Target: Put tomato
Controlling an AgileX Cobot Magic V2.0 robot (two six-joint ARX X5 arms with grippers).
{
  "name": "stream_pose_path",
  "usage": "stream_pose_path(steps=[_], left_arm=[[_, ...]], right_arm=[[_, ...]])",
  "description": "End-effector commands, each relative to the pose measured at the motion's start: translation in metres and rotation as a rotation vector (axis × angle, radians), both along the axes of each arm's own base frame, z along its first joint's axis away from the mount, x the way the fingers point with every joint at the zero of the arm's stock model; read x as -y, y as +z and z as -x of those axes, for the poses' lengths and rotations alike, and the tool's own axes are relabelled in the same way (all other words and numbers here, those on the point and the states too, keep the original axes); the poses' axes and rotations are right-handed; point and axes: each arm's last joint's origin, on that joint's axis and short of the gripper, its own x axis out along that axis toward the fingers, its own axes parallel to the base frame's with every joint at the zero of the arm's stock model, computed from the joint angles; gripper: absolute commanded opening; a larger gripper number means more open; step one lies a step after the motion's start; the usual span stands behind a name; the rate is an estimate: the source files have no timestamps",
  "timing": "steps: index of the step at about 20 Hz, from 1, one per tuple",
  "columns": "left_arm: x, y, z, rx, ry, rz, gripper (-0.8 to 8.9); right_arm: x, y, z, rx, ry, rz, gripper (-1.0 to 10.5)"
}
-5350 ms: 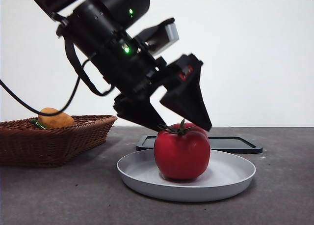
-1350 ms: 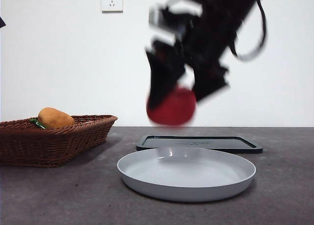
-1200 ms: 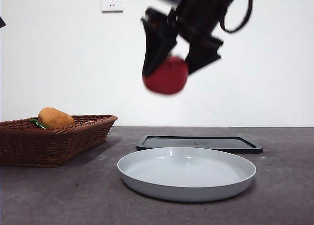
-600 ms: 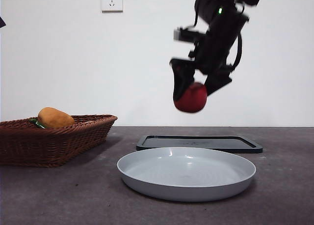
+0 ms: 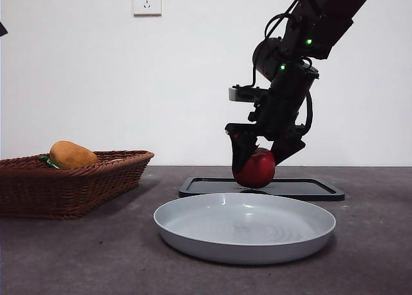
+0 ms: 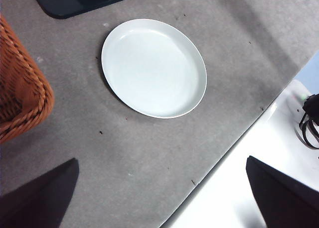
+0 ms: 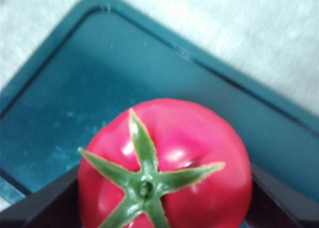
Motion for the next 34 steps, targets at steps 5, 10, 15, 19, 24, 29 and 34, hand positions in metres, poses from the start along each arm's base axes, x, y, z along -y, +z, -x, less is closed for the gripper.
stream_pose_path(steps=[5,10,15,19,24,29,34], left_arm=[[0.001,0.005,-0.001,0.032,-0.022,0.007,5.62],[0.001,0.005,-0.001,0.032,-0.022,0.007,5.62],[0.001,0.005,-0.001,0.032,-0.022,0.007,5.62],[0.001,0.005,-0.001,0.032,-0.022,0.007,5.62],[0.001,0.005,-0.001,0.032,-0.022,0.007,5.62],[0.001,0.005,-0.001,0.032,-0.022,0.007,5.62],[0.001,0.005,-0.001,0.033,-0.022,0.007,5.62]], right_arm=[[-0.004,-0.013,-0.003,-0.039,0.012,0.019,4.4],[-0.002,0.005,0.001,-0.013,0.009,0.013,5.5],[0.008,0.056,0.025,-0.002,0.007,0.011,5.5],[0.026,0.126,0.072,0.017,-0.001,-0.005,5.5],[0.056,0.205,0.149,0.110,0.019,-0.066,5.3],[0.079,0.232,0.218,0.134,0.089,-0.162,5.3],[0.093,0.211,0.270,0.082,0.124,-0.225,5.3]])
